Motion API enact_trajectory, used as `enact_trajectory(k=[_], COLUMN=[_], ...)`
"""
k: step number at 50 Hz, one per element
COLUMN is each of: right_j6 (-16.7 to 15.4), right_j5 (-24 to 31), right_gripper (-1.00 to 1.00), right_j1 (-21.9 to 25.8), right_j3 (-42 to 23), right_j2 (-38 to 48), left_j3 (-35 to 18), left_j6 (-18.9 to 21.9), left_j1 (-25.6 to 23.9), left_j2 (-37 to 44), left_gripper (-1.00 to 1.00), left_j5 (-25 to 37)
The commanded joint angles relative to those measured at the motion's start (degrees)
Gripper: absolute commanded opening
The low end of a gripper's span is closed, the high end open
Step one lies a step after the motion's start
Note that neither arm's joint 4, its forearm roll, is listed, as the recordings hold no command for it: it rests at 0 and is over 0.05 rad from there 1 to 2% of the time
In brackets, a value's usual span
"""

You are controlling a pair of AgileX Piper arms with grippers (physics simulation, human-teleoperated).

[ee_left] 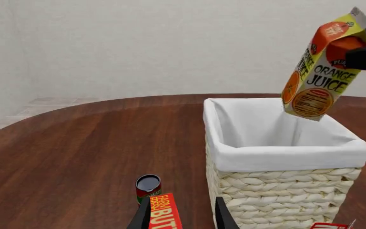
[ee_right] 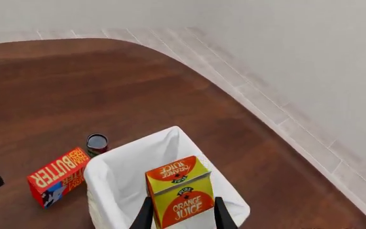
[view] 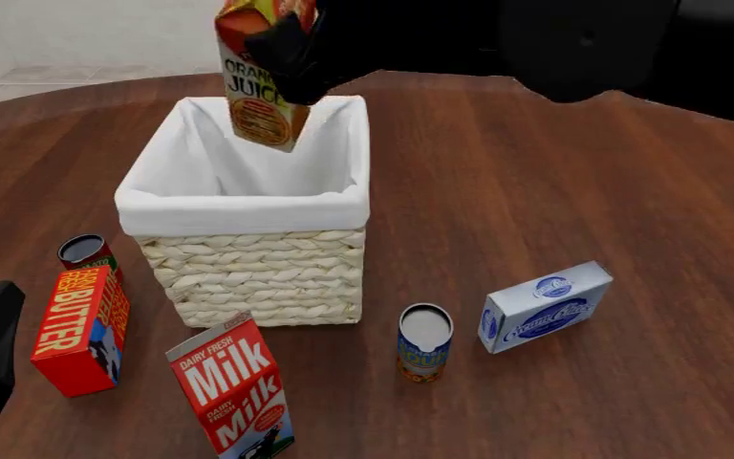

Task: Pick up the orange juice, and put it in the basket.

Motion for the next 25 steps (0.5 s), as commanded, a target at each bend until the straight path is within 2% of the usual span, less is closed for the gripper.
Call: enact_trajectory(k=[1,25], right_j6=[2.6,4.6], right_j5=[-1.6,-0.4], right_gripper=[-1.0,-1.0], right_j1=[0.1,0.0], right_j3=[-2.0,-2.3], right_j2=[4.8,9.6], left_j3=[0.0,0.0], left_j6=[0.0,0.0], left_j1=[0.0,0.0], left_j2=[0.0,0.0], left_gripper=[1.0,1.0], left_j5=[0.0,0.0])
